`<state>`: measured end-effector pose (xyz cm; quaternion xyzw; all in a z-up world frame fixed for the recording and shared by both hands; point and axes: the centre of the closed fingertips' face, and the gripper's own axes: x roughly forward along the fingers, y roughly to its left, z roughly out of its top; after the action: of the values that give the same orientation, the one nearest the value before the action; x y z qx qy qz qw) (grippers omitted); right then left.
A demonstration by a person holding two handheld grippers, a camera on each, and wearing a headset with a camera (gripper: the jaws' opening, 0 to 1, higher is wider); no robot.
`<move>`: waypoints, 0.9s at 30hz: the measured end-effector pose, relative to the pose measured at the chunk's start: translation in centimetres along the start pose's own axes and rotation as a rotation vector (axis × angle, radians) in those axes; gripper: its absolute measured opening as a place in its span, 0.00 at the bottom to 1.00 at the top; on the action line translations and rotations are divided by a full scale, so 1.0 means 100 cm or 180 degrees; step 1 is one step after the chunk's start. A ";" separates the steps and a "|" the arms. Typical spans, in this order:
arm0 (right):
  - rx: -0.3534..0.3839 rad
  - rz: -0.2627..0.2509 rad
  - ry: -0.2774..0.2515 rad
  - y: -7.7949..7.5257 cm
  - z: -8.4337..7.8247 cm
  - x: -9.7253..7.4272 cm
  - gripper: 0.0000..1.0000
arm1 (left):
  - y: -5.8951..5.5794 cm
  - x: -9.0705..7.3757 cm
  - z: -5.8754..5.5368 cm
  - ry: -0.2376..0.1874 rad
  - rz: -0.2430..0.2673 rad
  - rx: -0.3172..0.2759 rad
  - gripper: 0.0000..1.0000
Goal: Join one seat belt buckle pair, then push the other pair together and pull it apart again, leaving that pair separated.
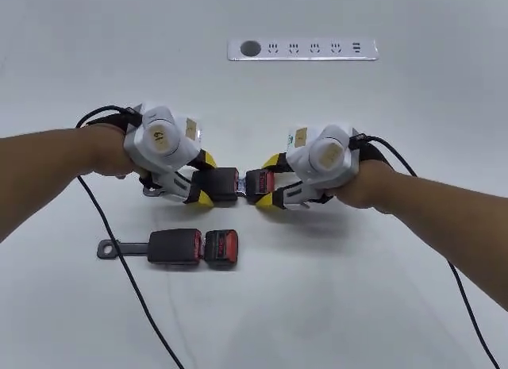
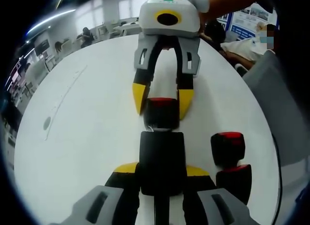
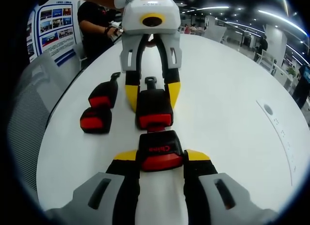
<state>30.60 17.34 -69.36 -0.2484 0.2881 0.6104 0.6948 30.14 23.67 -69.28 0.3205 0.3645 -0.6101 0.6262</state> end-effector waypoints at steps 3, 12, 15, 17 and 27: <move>0.0005 0.0002 0.0012 0.001 -0.004 -0.003 0.34 | -0.001 0.000 0.000 -0.0015 0.0005 -0.0013 0.34; 0.0030 0.0002 -0.0022 0.002 -0.006 -0.001 0.34 | -0.002 0.000 -0.001 -0.0031 0.0024 -0.0059 0.34; 0.0049 -0.0003 -0.0041 0.001 -0.006 0.000 0.34 | -0.003 -0.001 -0.001 -0.0047 0.0036 -0.0080 0.34; 0.0040 0.0000 -0.0039 0.003 -0.006 -0.001 0.34 | -0.003 -0.001 -0.001 -0.0053 0.0039 -0.0086 0.34; 0.0041 0.0021 -0.0043 0.009 -0.015 -0.018 0.34 | -0.007 -0.004 0.003 -0.0071 0.0034 -0.0085 0.34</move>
<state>29.39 15.13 -69.16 -0.2389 0.2881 0.6124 0.6963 29.50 23.55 -68.77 0.3072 0.3639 -0.6054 0.6377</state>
